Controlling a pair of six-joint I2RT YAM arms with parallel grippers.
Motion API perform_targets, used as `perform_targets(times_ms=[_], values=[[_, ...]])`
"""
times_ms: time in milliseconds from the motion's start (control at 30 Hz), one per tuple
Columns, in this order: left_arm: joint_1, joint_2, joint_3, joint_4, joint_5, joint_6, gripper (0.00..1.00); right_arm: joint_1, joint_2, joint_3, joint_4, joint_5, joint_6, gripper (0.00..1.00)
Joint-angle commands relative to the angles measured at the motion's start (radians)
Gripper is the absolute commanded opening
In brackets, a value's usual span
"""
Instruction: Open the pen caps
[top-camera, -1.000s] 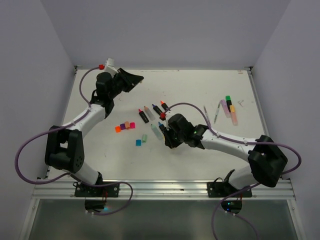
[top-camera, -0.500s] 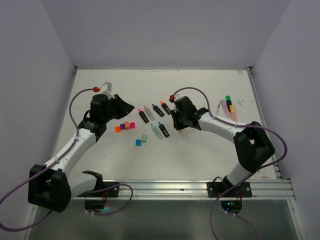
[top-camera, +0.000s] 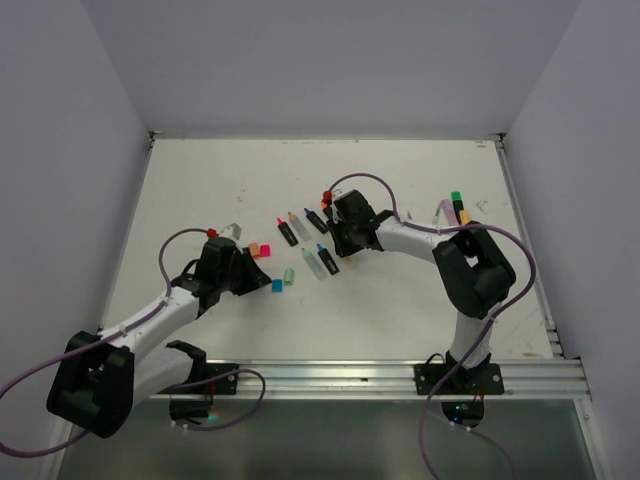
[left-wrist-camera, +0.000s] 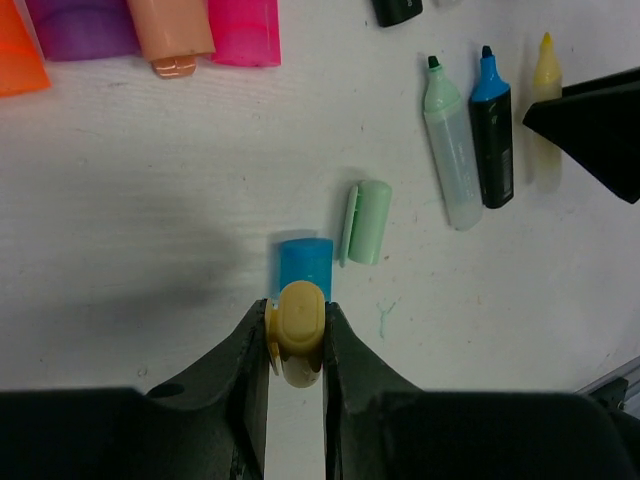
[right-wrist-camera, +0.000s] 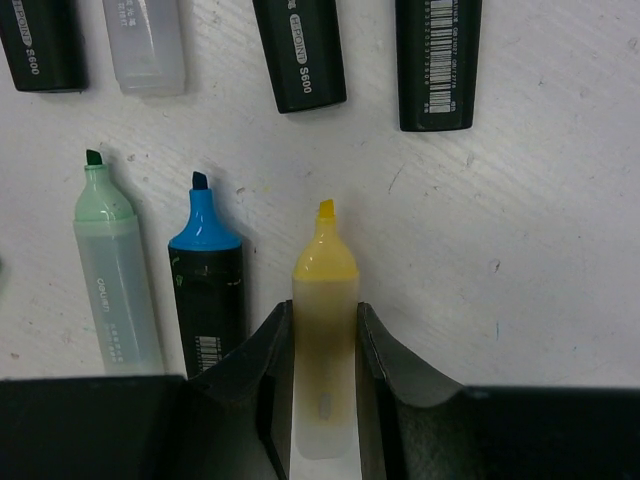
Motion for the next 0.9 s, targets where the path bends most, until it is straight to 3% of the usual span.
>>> perform_targets(times_ms=[0,200,400,467,600,767,867], values=[[-0.025,0.002,-0.014,0.049,-0.025,-0.025,0.0,0.0,0.005,0.037,0.05,-0.018,-0.007,0.0],[-0.033,0.062,-0.046,0.11,-0.034,-0.023,0.13,0.003,0.012,0.031,0.071,-0.052,0.007,0.1],[-0.033,0.109,-0.092,0.185,-0.039,-0.028,0.15,0.005,-0.002,0.016,0.074,-0.057,0.016,0.21],[-0.033,0.109,-0.093,0.192,-0.045,-0.031,0.22,0.008,-0.014,0.009,0.076,-0.055,0.017,0.25],[-0.033,0.1,-0.096,0.187,-0.042,-0.03,0.28,0.006,-0.036,0.008,0.073,-0.052,0.024,0.32],[-0.033,0.063,-0.112,0.165,-0.051,-0.042,0.48,0.006,-0.047,0.029,0.041,-0.049,0.024,0.39],[-0.035,0.039,-0.121,0.156,-0.048,-0.045,0.53,0.006,-0.051,0.034,0.035,-0.037,0.025,0.43]])
